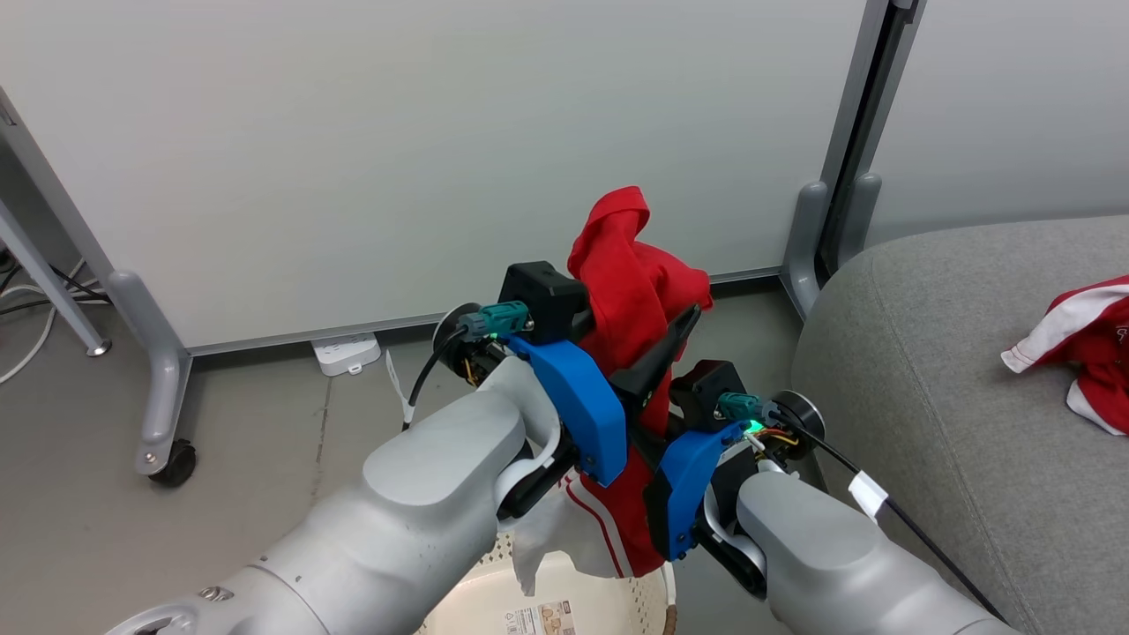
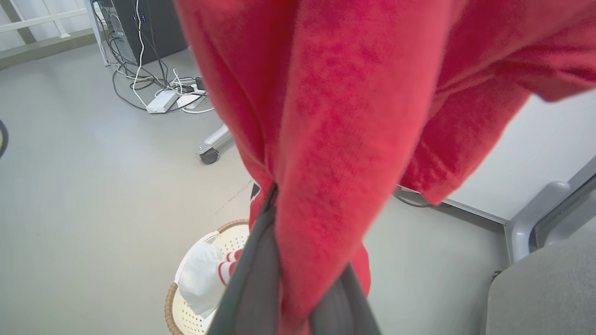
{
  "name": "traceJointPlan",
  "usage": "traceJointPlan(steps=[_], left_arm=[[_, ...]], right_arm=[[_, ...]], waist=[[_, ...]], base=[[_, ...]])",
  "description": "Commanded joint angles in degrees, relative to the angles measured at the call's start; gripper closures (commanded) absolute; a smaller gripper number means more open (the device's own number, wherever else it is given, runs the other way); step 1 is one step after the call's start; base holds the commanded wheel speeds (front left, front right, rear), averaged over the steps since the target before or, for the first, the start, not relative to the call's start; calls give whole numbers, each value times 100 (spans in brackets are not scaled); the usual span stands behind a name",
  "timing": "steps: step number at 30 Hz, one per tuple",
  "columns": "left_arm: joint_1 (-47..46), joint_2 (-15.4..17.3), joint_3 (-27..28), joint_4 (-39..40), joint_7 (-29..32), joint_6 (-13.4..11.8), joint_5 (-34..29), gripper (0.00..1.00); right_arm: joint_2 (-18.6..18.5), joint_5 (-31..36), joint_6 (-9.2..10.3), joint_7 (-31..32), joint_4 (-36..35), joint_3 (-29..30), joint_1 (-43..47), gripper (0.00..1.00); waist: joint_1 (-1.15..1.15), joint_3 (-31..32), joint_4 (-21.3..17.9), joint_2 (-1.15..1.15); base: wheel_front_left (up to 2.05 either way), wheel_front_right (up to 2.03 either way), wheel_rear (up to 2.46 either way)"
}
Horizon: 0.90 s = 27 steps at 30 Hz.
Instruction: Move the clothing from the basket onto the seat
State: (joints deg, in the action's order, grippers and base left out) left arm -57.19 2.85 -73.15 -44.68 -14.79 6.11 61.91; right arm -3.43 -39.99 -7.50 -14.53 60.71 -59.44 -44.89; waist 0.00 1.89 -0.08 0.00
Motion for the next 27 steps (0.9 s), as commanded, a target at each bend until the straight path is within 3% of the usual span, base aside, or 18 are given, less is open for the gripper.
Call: traceJointPlan(steps=[1, 7, 13, 21, 27], left_arm=[[-61, 9, -25, -20, -37, -33, 21, 0], [119, 9, 119, -121, -46, -93, 4, 0], [737, 243, 897, 150, -41, -146, -593, 0], [2130, 735, 2239, 1224, -41, -362, -1772, 0], [3264, 897, 3226, 1940, -41, -417, -2663, 0]], right_arm=[[28, -31, 2, -25, 20, -21, -107, 100], [30, -100, 2, -56, 45, -78, -132, 100], [-73, -150, 2, -67, 50, -60, -104, 100], [-195, -119, 2, -71, -49, 85, -12, 100], [-280, 6, 2, -71, -148, 268, 49, 100]], waist=[[0, 2, 2, 0], [0, 2, -5, 0], [0, -34, 31, 0], [0, -75, 69, 0], [0, -120, 104, 0]], base=[[0, 0, 0], [0, 0, 0], [0, 0, 0], [0, 0, 0], [0, 0, 0]])
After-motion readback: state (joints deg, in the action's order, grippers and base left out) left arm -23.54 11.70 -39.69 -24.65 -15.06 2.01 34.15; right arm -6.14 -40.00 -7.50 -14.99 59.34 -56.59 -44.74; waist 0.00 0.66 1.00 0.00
